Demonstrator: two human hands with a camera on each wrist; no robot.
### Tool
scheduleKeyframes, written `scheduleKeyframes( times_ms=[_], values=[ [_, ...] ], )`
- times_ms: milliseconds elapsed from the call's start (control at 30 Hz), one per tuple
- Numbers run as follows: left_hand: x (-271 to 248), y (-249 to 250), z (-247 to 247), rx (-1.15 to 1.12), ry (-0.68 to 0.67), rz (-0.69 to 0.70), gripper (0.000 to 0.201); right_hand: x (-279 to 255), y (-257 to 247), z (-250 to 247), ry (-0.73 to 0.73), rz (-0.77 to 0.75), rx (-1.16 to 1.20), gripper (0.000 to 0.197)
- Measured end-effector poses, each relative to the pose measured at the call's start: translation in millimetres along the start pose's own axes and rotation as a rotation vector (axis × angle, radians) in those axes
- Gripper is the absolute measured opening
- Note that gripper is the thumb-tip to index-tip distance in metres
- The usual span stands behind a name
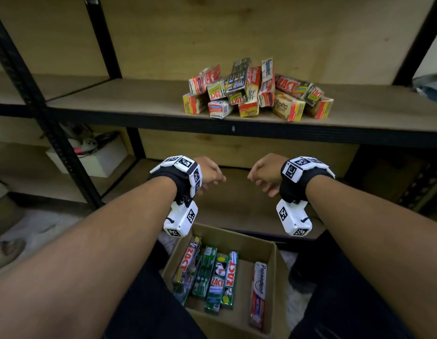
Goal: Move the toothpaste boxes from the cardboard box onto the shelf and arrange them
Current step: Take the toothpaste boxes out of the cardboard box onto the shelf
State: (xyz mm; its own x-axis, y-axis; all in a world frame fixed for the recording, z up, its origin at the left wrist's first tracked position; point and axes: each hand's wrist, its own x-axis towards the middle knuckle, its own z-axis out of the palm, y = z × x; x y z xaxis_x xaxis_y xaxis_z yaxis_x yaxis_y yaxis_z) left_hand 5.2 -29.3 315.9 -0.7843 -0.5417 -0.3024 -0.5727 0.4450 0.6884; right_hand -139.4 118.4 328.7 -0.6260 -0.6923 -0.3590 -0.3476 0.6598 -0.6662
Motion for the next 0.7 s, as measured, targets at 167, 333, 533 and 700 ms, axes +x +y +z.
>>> scheduleKeyframes(
  times_ms=[167,333,533,700],
  values=[
    [25,-37,28,0.04,-0.075,-0.064,0.013,30,30,29,-0.066,0.065,-0.021,0.018],
    [47,-68,59,-0.058,-0.144,-0.161,0.013,61,66,57,-0.144,0.095,-0.1,0.016],
    [73,-102,95,-0.058,-0.179,-0.224,0.011,90,107,95,-0.284,0.195,-0.183,0.012],
    [91,-126,123,0.031,-0.255,-0.257,0.01,111,146,134,-0.298,0.245,-0.317,0.03]
  ],
)
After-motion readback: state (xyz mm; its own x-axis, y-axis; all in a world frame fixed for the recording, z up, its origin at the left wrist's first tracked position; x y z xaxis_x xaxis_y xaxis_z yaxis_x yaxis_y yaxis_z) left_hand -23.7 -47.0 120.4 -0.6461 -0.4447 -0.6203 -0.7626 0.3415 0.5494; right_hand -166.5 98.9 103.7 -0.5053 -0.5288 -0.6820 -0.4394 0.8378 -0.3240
